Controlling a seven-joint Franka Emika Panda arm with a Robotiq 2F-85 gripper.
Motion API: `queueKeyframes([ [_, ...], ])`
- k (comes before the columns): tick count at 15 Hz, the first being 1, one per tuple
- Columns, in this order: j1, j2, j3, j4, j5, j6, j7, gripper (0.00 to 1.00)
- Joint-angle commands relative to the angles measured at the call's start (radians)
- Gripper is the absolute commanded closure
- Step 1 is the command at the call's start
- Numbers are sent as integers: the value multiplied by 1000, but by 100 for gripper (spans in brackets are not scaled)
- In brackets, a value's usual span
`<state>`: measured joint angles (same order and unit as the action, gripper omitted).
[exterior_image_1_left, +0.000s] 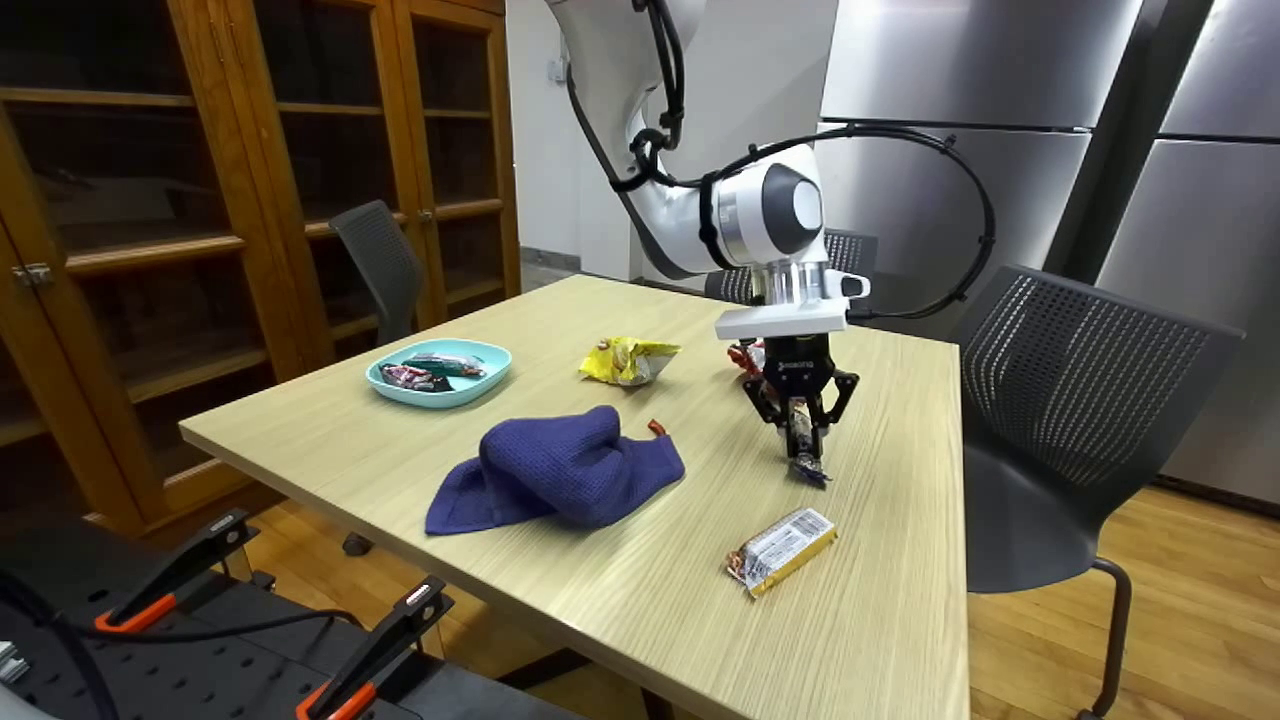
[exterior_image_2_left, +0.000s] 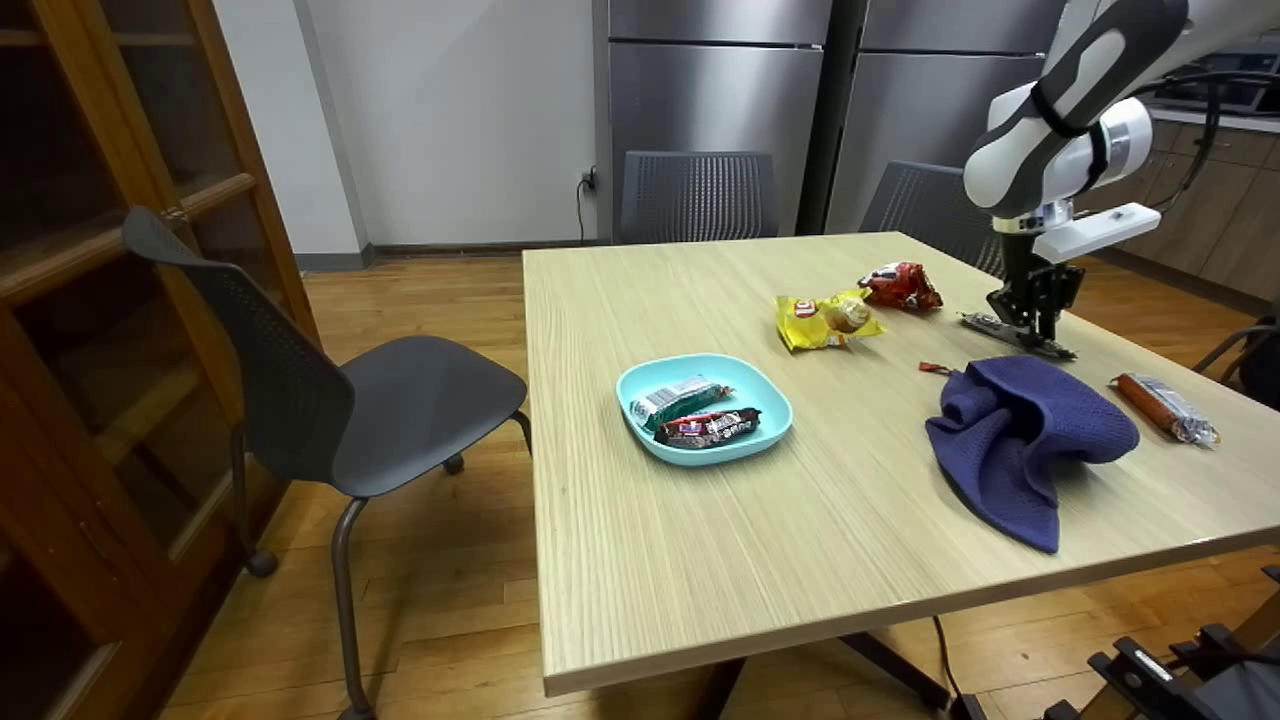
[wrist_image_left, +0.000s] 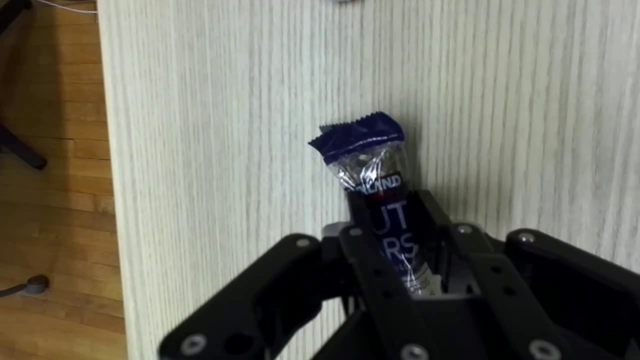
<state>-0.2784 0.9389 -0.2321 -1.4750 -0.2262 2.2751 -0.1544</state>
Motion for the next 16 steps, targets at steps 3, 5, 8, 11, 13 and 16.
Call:
queueKeyframes([
  [3, -1, -27, 6, -19, -12, -3, -28, 93],
  [5, 2, -59, 3, -50, -16, 19, -30, 93],
  [8, 13, -129, -4, -113, -28, 24, -30, 93],
  [11, 34, -214, -15, -214, -73, 79, -34, 93],
  [13, 60, -274, -31, -299, -140, 142, -30, 93],
  [16, 104, -347, -51, -402, -229, 214, -7, 93],
])
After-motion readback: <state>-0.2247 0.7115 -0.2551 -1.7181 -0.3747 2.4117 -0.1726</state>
